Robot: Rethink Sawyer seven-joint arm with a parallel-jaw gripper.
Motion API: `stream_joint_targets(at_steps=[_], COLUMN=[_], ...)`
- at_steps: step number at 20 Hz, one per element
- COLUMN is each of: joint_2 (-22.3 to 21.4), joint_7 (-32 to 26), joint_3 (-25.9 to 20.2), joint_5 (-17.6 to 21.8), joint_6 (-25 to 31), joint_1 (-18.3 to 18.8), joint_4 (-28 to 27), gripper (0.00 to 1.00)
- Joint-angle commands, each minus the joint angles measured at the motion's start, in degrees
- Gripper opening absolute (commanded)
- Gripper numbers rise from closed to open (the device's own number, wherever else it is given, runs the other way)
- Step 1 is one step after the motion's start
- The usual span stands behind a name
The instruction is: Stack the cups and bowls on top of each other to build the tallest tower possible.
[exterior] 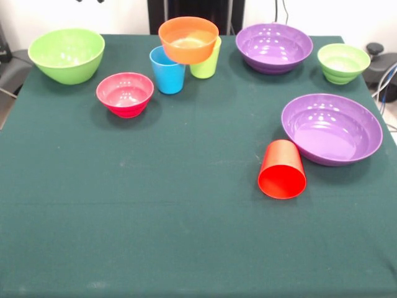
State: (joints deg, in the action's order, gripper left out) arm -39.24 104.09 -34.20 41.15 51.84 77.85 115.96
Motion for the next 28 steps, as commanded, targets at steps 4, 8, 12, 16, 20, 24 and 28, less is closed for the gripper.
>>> stream_joint_targets(at_steps=[4,8,12,16,20,24,28], joint_2=[0.1,-0.4,-0.6,-0.8,-1.1,-0.5,0.0], joint_7=[-8.4,-6.8,-6.1,-5.0,-4.5,-4.7,-5.3], joint_3=[-3.9,-4.1,-4.1,-3.9,-3.7,-3.1,-2.7], joint_5=[0.3,-1.1,-2.6,-4.1,-5.7,-6.3,-6.5], joint_6=[0.9,2.4,3.1,3.2,3.3,3.5,3.7], joint_1=[-6.8,-10.4,-12.8,-14.5,-15.8,-16.8,-17.3], joint_4=[-0.4,-2.4,-4.1,-4.7,-4.9,-6.4,-7.8], gripper=[1.0,1.0,1.0,1.0,1.0,1.0,1.0])
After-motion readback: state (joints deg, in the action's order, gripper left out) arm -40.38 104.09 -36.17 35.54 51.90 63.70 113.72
